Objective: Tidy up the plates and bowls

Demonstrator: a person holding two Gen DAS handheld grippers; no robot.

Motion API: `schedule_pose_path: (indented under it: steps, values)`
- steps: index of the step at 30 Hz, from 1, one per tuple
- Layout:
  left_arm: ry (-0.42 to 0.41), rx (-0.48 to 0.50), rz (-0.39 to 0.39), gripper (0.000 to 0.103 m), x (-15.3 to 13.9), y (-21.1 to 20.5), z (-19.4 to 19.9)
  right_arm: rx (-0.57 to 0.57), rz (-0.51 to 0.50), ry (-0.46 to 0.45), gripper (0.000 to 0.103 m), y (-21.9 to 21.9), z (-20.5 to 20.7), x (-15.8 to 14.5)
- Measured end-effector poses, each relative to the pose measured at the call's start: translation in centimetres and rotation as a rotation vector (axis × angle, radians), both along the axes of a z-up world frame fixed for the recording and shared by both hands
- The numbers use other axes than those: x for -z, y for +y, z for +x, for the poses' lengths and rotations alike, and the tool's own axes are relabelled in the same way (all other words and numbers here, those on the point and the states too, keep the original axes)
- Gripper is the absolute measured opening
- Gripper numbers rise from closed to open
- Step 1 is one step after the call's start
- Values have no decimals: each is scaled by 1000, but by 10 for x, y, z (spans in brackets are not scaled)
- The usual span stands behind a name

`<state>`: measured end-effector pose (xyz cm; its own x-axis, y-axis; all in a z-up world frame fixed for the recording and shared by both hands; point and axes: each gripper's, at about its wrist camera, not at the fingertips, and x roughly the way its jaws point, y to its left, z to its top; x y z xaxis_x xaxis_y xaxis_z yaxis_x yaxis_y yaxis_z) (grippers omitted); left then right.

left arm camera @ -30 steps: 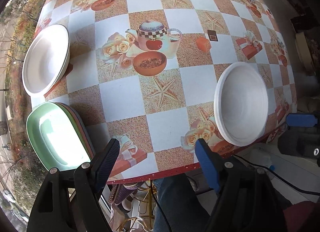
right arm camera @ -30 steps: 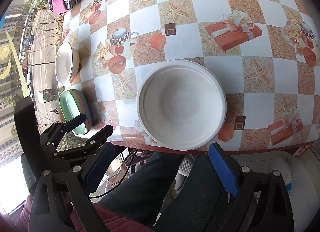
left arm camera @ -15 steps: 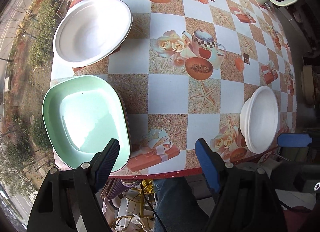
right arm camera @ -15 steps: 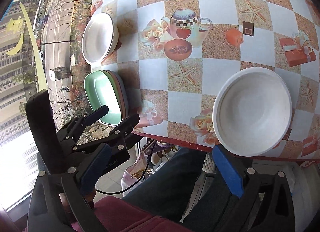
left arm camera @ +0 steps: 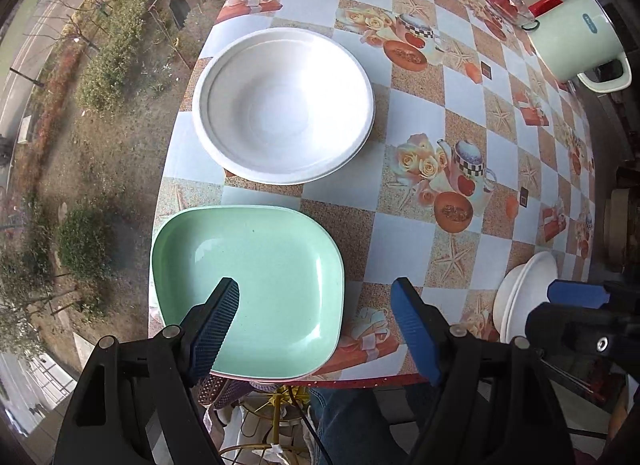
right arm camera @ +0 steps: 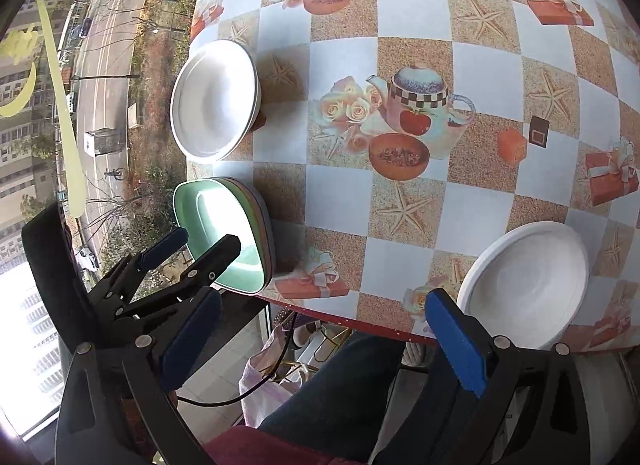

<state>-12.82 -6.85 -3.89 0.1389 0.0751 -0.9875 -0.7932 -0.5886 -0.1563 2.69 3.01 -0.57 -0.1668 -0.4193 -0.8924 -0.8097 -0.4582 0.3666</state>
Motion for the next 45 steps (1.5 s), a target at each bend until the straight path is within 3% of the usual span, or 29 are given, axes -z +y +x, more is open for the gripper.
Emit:
schedule_pose_path:
  steps: [8,21,31,34,37,39,41,42,44,45]
  values:
    - [83,-81,4,81,-3,13,-41,12,61,-19,102,17,-32,9]
    - [123,-200,-29,81,24,25,-89,-53,207,-12,102,33,-100,33]
    - [170,-211,-88,79,58,39,-111,-98,260,-27,102,43,-142,64]
    - [160,-214,-105,75,67,41,-115,-113,252,-35,102,44,-148,74]
    - [143,-210,-122,62,78,43,-118,-136,260,-39,101,39,-154,80]
    - [120,-206,-116,54,82,44,-117,-154,261,-29,88,35,-157,83]
    - [118,-198,-94,53,81,47,-115,-167,245,-24,61,29,-160,87]
    - [117,-189,-89,49,80,49,-114,-182,272,-21,55,27,-162,85]
    - [95,-170,-75,45,80,53,-108,-207,246,5,23,21,-164,87]
    - [101,-152,-85,44,81,52,-107,-216,242,4,23,20,-164,88]
